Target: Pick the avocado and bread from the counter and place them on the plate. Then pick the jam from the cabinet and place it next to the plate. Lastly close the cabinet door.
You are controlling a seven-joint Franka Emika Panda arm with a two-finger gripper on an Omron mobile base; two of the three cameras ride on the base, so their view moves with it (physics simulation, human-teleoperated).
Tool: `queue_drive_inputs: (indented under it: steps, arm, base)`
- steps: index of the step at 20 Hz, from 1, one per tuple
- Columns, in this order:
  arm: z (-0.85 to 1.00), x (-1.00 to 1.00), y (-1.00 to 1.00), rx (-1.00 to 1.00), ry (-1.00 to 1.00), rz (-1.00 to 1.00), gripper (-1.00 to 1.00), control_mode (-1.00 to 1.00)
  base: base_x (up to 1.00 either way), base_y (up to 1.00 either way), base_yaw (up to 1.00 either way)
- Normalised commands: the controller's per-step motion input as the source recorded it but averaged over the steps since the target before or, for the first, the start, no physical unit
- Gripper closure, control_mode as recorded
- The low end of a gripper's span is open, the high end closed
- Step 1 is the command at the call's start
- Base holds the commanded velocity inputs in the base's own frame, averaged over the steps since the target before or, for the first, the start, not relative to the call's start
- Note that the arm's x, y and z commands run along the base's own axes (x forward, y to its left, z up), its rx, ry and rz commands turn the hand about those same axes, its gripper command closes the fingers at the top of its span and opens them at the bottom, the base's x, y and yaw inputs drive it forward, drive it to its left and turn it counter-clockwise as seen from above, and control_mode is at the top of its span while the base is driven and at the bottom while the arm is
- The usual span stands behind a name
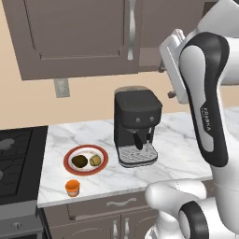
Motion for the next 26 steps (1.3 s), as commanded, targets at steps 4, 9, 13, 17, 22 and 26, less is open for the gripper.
queue_drive_inputs:
  steps: [4, 9, 13, 17, 22, 26]
  arm:
    - [-0.33, -0.24, -0.27, -0.05, 0.0, 0.01, -1.0, -1.0]
    - [-0.38, -0.31, -0.34, -0.05, 0.0, 0.04, -1.0, -1.0]
    - [-0.34, -0.23, -0.25, -0.05, 0.0, 0.02, -1.0, -1.0]
    - [-0.28, -0.14, -0.18, -0.03, 0.0, 0.01, -1.0, -1.0]
    - [-0.25, -0.1, -0.17, -0.03, 0.0, 0.02, -1.0, -1.0]
    - [-0.24, -0.07, -0.21, -0.03, 0.0, 0.03, -1.0, -1.0]
  base:
    - [0.0, 0.0, 0.0]
    - [0.0, 0.0, 0.0]
    - [0.0, 0.0, 0.0]
    - [0.0, 0.0, 0.0]
    - [0.0, 0.0, 0.0]
    - [0.0, 0.0, 0.0]
